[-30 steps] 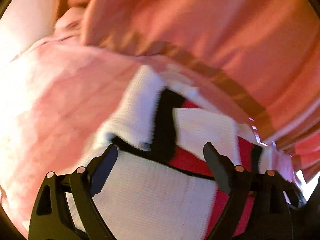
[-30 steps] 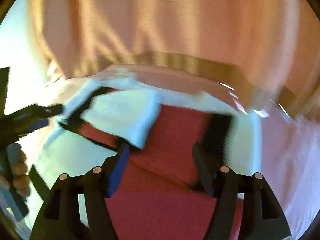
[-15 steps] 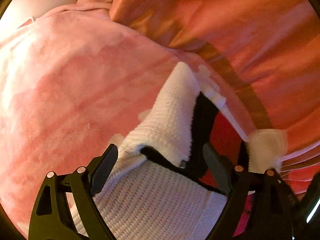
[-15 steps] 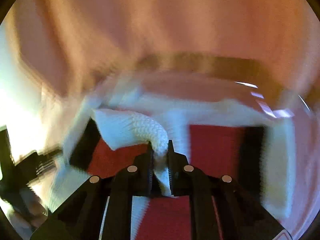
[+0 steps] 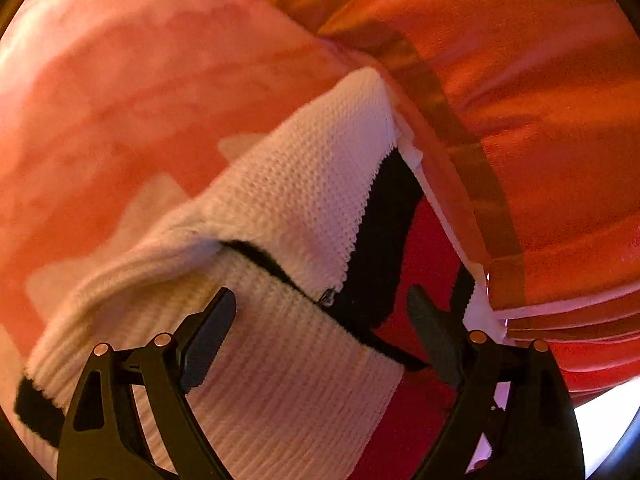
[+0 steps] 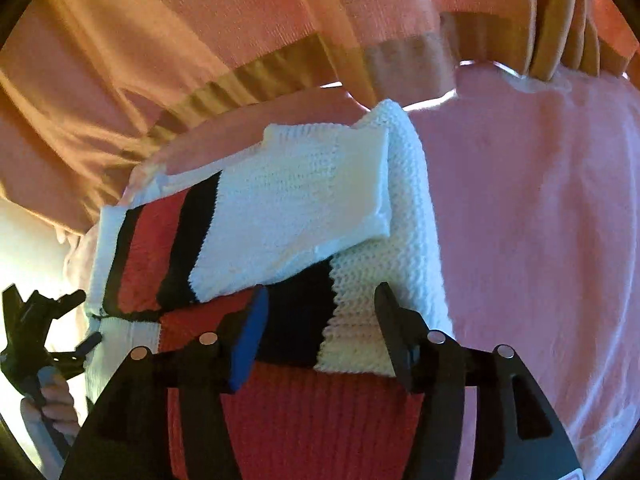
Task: Fold small clothes
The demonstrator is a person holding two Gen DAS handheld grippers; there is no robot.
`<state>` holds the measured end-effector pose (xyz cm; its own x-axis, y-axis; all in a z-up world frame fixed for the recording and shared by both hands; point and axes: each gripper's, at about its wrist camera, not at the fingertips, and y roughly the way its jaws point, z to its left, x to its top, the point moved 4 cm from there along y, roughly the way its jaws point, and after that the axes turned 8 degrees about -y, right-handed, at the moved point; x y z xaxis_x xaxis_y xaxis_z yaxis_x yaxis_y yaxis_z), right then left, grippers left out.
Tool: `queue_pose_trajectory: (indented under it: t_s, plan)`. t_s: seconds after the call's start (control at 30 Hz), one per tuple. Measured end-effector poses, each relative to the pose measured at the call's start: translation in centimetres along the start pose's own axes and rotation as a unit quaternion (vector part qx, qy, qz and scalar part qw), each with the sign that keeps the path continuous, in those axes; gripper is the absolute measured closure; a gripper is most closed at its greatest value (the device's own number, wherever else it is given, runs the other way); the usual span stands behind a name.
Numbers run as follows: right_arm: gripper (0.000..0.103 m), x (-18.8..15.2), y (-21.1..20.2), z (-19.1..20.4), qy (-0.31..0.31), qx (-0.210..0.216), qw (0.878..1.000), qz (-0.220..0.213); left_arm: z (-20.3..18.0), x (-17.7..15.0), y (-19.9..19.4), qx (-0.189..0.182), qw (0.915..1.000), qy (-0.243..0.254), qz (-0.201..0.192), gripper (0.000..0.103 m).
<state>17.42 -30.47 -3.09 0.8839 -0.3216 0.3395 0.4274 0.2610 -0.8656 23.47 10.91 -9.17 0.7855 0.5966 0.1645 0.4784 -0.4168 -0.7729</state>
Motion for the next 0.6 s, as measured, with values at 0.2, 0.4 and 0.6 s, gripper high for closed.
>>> queue_pose_trajectory:
  t_s: [0.2, 0.4, 0.6]
  plan:
    - [0.049, 2.2, 1.9, -0.3, 0.005, 0.007, 1.000, -0.017, -1.1, 2.1, -0.3, 0.039, 0.9952, 0.035, -0.082, 0.032]
    - [0.097, 3.3, 1.4, 1.5, -0.022, 0.015, 0.998, -0.053, 0.0, 3.7, 0.6, 0.102, 0.9871, 0.055, -0.110, 0.083]
    - [0.097, 2.5, -0.4, 3.4, -0.067, 0.002, 0.996, -0.062, 1.1, 4.8, 0.3, 0.124, 0.9839, 0.050, -0.119, 0.085]
